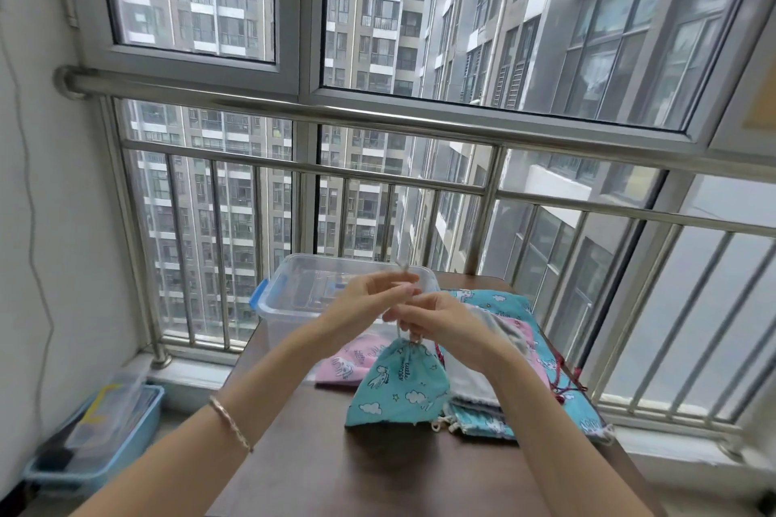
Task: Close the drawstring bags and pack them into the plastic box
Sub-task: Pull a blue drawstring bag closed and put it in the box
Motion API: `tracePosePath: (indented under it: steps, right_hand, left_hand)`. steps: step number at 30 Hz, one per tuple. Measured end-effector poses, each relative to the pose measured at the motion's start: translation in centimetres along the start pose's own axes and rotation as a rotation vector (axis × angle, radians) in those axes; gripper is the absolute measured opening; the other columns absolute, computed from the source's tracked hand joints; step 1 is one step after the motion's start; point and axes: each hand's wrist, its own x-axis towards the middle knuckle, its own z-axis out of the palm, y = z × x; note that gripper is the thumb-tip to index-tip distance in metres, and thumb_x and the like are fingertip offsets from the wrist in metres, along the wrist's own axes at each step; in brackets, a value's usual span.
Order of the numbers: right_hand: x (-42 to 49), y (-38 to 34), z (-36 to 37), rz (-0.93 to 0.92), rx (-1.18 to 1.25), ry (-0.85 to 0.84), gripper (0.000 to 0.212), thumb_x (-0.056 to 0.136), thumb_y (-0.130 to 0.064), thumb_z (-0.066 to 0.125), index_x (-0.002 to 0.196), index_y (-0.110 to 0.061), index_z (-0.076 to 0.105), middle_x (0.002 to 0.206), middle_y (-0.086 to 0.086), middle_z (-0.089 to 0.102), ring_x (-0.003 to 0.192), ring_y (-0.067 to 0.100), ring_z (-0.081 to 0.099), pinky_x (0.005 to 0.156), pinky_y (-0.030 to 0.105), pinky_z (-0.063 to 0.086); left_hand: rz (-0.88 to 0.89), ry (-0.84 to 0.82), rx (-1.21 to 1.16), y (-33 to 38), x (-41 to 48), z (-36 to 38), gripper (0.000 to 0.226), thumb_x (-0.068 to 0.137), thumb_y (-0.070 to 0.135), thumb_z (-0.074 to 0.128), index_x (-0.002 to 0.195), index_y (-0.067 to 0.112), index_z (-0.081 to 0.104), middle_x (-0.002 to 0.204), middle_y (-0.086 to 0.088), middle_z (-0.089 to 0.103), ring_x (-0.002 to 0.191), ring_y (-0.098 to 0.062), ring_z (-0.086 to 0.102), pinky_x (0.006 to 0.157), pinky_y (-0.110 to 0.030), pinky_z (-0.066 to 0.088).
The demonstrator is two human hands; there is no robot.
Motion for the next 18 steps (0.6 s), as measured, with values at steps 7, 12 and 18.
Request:
tracePosePath:
  steps: [7,12,18]
  right_hand:
    - [-0.3,0.6,0.2,-0.044,0.206,0.078,0.029,0.094,-0.025,0.059,0.112,-0.006,0.071,0.065,0.004,0.061,0.054,0.011,0.046,0.059,0.023,0.045]
    - [-0.6,1.1,0.0,-0.086,0.204,0.215,0.018,0.094,-0.016,0.06,0.091,-0.001,0.069,0.076,0.011,0.063,0.055,0.014,0.053,0.061,0.027,0.055]
    - [-0.7,1.0,-0.6,-0.107,0.15,0.36,0.016,0.089,-0.013,0.066,0.088,0.004,0.068,0.071,0.009,0.062,0.062,0.014,0.061,0.055,0.024,0.052]
  left_hand:
    - [0.068,0.101,0.257,-1.6,0.7,2.3,0.054,0.096,0.041,0.043,0.139,0.012,0.027,0.1,-0.014,0.063,0.081,-0.018,0.065,0.072,-0.025,0.055]
    - [0.032,0.115,0.258,-2.0,0.6,2.5,0.04,0.093,0.04,0.049,0.117,0.007,0.047,0.088,0.001,0.062,0.079,-0.009,0.061,0.071,-0.019,0.051]
    - [-0.067,0.037,0.312,-1.7,0.3,1.3,0.028,0.088,0.036,0.065,0.085,0.009,0.072,0.053,0.009,0.054,0.052,-0.009,0.041,0.05,-0.02,0.034]
